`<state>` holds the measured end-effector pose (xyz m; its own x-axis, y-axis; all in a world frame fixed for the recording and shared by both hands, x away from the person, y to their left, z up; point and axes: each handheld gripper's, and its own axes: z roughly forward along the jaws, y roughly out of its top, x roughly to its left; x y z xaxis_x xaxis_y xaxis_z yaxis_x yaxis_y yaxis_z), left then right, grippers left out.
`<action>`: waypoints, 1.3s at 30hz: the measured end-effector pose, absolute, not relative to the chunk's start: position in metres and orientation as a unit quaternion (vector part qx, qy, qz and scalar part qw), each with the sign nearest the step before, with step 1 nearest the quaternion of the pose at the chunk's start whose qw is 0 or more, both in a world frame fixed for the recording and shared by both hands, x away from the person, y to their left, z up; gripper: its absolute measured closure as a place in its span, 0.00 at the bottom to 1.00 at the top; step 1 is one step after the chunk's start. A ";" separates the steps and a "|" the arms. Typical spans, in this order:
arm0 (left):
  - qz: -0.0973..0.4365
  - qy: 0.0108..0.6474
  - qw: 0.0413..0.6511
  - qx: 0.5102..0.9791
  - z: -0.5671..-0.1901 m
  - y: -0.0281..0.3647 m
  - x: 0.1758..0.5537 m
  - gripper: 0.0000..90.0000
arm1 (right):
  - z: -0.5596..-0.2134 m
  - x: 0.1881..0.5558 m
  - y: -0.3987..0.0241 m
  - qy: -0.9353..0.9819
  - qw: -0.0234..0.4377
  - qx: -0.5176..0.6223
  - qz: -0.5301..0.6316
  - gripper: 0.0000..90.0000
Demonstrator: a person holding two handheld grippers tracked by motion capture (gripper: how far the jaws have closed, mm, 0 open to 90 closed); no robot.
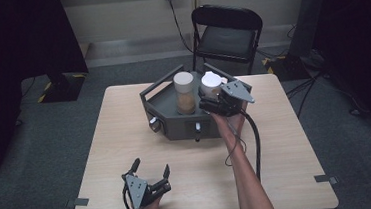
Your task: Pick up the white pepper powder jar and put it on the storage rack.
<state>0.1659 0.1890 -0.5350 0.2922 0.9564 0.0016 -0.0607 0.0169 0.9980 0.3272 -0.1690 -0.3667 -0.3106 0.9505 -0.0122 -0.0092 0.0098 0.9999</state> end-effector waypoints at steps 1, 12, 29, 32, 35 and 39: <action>0.434 0.407 0.586 0.551 -0.535 0.189 0.166 0.02 | -0.367 0.325 -0.170 0.571 0.418 0.411 0.575 0.00; 0.434 0.407 0.586 0.551 -0.535 0.189 0.166 0.02 | -0.373 0.315 -0.174 0.564 0.418 0.408 0.583 0.00; 0.434 0.407 0.586 0.551 -0.535 0.189 0.166 0.02 | -0.376 0.296 -0.177 0.564 0.413 0.416 0.582 0.00; 0.434 0.407 0.586 0.551 -0.535 0.189 0.166 0.02 | -0.377 0.293 -0.178 0.562 0.413 0.419 0.582 0.00; 0.434 0.407 0.585 0.551 -0.535 0.189 0.166 0.02 | -0.378 0.290 -0.179 0.563 0.412 0.419 0.581 0.00; 0.434 0.407 0.586 0.551 -0.535 0.189 0.166 0.02 | -0.381 0.285 -0.180 0.561 0.411 0.420 0.583 0.00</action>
<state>0.1660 0.1890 -0.5349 0.2920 0.9564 0.0022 -0.0610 0.0163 0.9980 0.2852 -0.1804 -0.3807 -0.3082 0.9509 0.0285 -0.0083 -0.0326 0.9994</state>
